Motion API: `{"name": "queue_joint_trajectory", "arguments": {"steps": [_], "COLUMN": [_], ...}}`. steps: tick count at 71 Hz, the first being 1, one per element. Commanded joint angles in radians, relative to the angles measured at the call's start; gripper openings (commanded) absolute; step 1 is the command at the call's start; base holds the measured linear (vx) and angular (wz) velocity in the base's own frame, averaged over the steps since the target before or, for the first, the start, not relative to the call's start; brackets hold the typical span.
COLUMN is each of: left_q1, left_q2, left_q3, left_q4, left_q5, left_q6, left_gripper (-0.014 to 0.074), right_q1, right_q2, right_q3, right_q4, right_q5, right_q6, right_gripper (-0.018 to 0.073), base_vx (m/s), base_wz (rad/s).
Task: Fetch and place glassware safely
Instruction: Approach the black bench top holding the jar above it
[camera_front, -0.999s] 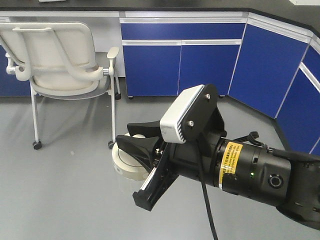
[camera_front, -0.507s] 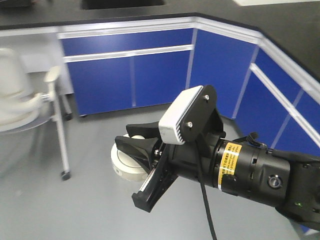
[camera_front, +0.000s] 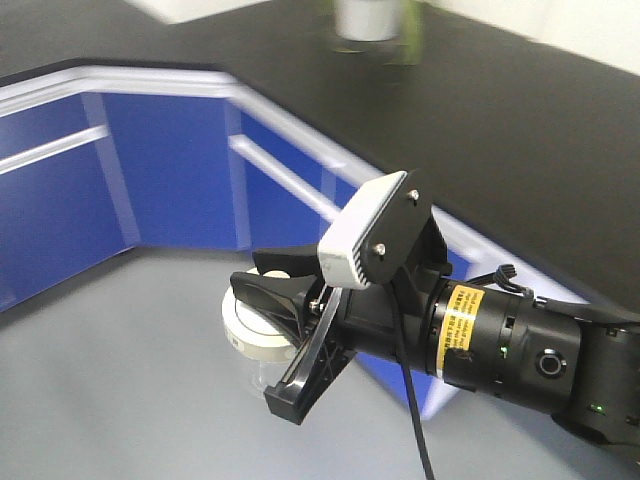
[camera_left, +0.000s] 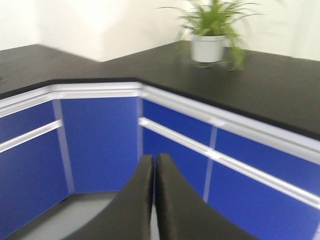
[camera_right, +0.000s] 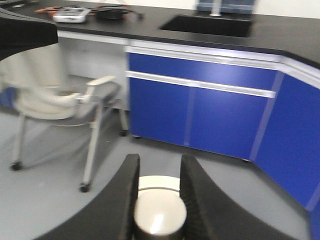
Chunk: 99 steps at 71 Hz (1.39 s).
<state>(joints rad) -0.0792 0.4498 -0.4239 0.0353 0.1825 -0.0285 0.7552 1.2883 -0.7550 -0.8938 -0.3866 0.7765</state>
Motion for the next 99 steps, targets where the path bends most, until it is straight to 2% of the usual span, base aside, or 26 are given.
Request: {"name": "queue_joint_trajectory", "arguments": {"steps": [1,58,78,99], "left_q1": [-0.006,-0.006,-0.006,-0.006], "left_q2": [0.004,0.004,0.004,0.004], "left_q3": [-0.027,-0.027,-0.027,-0.027], "left_q4": [-0.003,-0.003,-0.003,-0.003], "left_q5": [-0.072,-0.072,-0.072,-0.072], "left_q6": [-0.008,-0.008,-0.008,-0.008], "left_gripper": [-0.0007,-0.0007,-0.0007,-0.0007], "right_q1": [-0.003,-0.003,-0.003,-0.003], "right_q2": [-0.031,-0.031,-0.031,-0.031], "right_q3": [-0.031,-0.031,-0.031,-0.031], "right_q4": [0.025,0.025,0.025,0.025], "right_q5": [-0.068,-0.068,-0.068,-0.068], "right_q6": [-0.001,-0.001,-0.001,-0.001], "right_gripper": [-0.0003,-0.0003,-0.0003,-0.0003], "base_vx": [0.25,0.23,0.13,0.07], "base_wz": [-0.96,-0.87,-0.48,-0.13]}}
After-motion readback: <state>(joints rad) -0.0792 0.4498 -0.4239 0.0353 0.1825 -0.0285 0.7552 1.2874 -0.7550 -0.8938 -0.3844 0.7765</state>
